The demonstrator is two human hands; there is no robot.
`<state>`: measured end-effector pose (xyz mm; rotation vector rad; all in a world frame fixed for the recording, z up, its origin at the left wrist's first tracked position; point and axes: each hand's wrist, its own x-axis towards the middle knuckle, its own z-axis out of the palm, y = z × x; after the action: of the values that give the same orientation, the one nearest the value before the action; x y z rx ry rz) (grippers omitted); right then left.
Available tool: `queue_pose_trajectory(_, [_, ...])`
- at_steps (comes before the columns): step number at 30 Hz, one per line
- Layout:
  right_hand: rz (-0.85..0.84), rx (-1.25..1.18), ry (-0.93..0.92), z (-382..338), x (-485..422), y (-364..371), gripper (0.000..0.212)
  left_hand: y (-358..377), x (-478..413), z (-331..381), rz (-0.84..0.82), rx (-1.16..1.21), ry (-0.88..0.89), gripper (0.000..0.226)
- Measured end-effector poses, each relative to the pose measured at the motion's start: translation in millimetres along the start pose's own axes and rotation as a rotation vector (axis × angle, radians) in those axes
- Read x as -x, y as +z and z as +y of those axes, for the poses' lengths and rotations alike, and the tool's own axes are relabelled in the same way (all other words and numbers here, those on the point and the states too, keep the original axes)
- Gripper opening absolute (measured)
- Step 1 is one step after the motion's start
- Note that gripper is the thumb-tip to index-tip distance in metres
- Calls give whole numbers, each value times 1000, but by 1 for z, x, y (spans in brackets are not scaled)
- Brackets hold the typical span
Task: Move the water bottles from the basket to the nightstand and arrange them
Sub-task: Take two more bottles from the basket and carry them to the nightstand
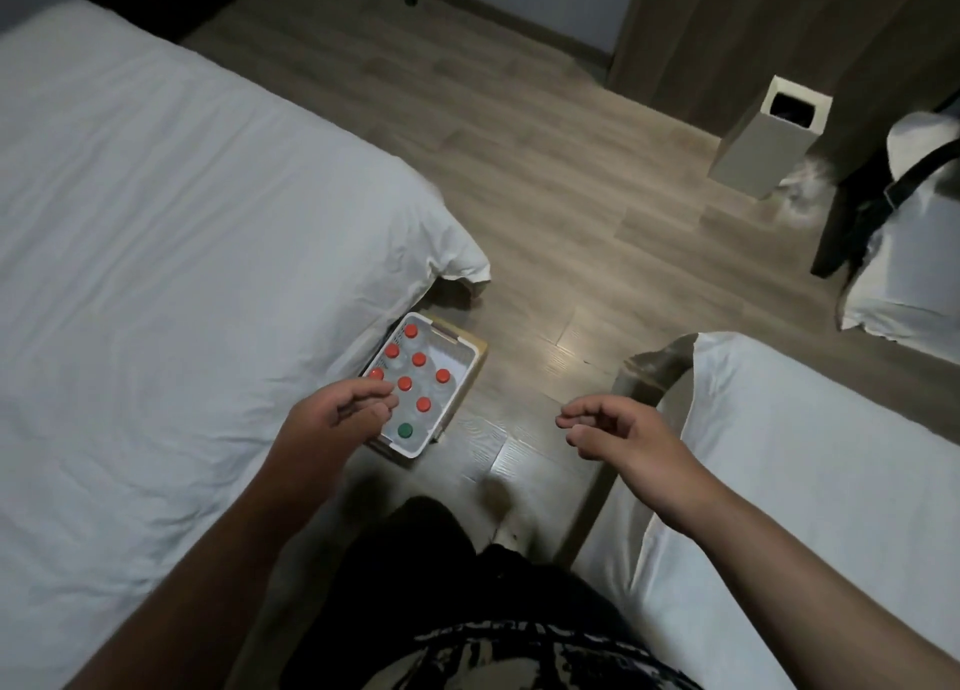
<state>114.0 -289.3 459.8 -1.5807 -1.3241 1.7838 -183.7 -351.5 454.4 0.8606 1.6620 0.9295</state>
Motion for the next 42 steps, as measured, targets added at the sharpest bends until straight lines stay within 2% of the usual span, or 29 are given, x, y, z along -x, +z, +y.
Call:
queue_pose_trajectory(3, [-44, 11, -1, -10, -23, -6, 19, 4, -4, 4, 52, -57, -41, 27])
queue_pose_trajectory(5, [-88, 17, -8, -18, -39, -5, 20, 7, -8, 6, 72, -9, -68, 31])
queue_pose_trajectory(9, [-171, 60, -17, -34, -75, -6, 21, 12, -32, 11, 103, 68, -124, 15])
queue_pose_trajectory(13, [-196, 117, -10, -54, -119, -16, 22, 19, -75, 21, 148, 152, -114, 28])
queue_pose_trajectory(18, [-239, 209, -13, -88, -182, -38, 15, 29, -140, 43, 177, 207, -114, 31])
queue_pose_trajectory(21, [-238, 219, -17, -120, -218, -45, 22, 33, -173, 71, 204, 225, -96, 15])
queue_pose_trajectory(24, [-260, 227, -53, -153, -251, -47, 21, 29, -197, 97, 244, 228, -72, 14])
queue_pose_trajectory(27, [-331, 291, -95, -180, -272, -42, 19, 22, -202, 111, 336, 250, -72, 20])
queue_pose_trajectory(32, [-567, 489, -165, -204, -299, -28, 12, 32, -177, 109, 530, 291, -90, 23])
queue_pose_trajectory(33, [-611, 531, -175, -206, -304, -26, 16, 37, -168, 105, 582, 321, -106, 25])
queue_pose_trajectory(38, [-886, 732, -204, -207, -316, -21, 19, 82, -117, 88, 873, 469, -147, 22])
queue_pose_trajectory(42, [-1014, 844, -241, -201, -318, -14, 18, 126, -80, 70, 1027, 570, -190, 26])
